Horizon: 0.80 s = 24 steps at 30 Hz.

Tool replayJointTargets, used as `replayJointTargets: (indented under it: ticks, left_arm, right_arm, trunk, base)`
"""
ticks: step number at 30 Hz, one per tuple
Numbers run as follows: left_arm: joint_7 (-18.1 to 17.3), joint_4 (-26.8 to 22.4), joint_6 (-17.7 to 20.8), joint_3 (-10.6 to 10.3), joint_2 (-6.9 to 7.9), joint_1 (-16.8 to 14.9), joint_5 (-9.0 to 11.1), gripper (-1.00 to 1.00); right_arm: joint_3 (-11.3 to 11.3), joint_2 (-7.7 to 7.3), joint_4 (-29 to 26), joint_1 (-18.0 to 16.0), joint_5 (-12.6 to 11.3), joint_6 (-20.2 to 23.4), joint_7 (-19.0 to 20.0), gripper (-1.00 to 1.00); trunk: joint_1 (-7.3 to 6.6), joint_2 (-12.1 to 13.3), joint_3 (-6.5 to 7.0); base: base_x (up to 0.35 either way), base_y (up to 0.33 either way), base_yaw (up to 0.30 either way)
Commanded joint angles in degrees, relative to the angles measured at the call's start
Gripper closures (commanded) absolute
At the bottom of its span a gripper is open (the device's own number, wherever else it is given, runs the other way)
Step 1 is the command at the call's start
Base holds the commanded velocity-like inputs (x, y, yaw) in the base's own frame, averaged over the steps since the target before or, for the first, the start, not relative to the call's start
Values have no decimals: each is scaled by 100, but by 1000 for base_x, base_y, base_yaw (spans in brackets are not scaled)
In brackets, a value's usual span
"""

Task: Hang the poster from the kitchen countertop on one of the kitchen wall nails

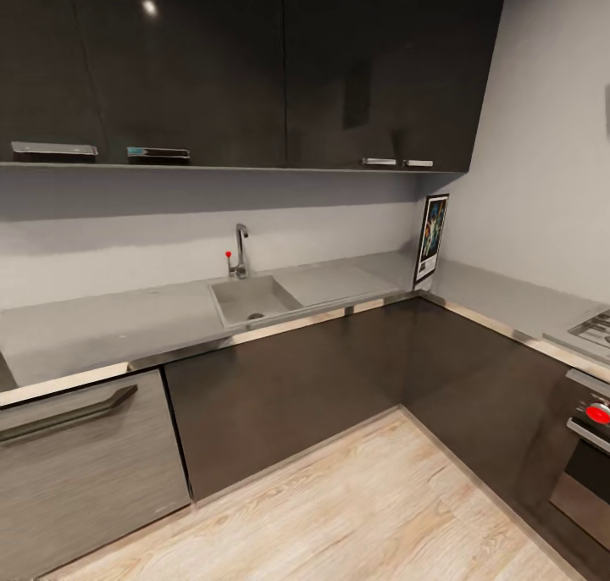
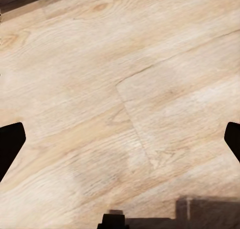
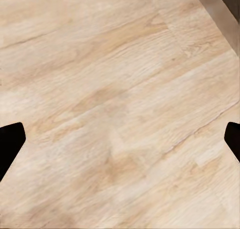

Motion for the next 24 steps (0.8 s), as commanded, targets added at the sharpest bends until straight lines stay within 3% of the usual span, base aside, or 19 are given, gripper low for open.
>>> replayJointTargets:
  ticks: [1, 6, 7, 10, 12, 14, 15, 17, 20, 24]
  left_arm:
    - [-2, -9, -1, 25, -1, 1, -1, -100]
    - [-32, -14, -3, 430, -1, 1, 5, -100]
    - [-64, -19, -8, 615, -1, 1, 23, -100]
    - [-188, -19, -7, 692, -1, 1, 27, -100]
    - [-483, -17, -4, 799, 1, 1, 26, -100]
    - [-664, -16, -3, 924, 2, 1, 24, -100]
    - [-849, -17, -4, 1102, 1, 1, 23, -100]
    - [-1047, -16, -3, 1328, 2, 1, 23, -100]
    - [-1580, -15, -7, 1904, 0, 1, 16, -100]
    - [-1902, -15, -3, 2143, 1, 1, 5, -100]
  right_arm:
    - [-3, 2, 3, -3, -1, -67, -9, -100]
    - [-3, 26, -52, -3, -25, -258, -5, -100]
    - [11, 62, -839, -7, -10, -284, -35, -100]
    - [13, 95, -1648, -13, 0, -260, -146, -100]
    - [21, 203, -2459, -57, 11, -164, -609, -100]
    - [32, 284, -2830, -87, 13, -34, -942, -100]
    - [43, 369, -3163, -166, 15, 210, -1278, -100]
    - [59, 445, -3441, -340, 16, 584, -1558, -100]
    - [177, 607, -3793, -1090, 17, 1708, -1903, -100]
    - [232, 676, -3846, -1722, 9, 2281, -2000, -100]
  trunk:
    - [0, -3, -5]
    - [0, -3, -5]
    - [0, -3, -5]
    - [0, -3, -5]
    - [0, -3, -5]
    - [0, -3, -5]
    - [0, -3, -5]
    - [0, -3, -5]
    - [0, -3, -5]
    - [0, -3, -5]
  base:
    - [0, 0, 2]
    - [0, 0, 0]
    - [0, 0, 0]
    - [0, 0, 0]
    - [0, 0, 0]
    - [0, 0, 0]
    - [0, 0, 0]
    - [0, 0, 0]
    - [0, 0, 0]
    - [0, 0, 0]
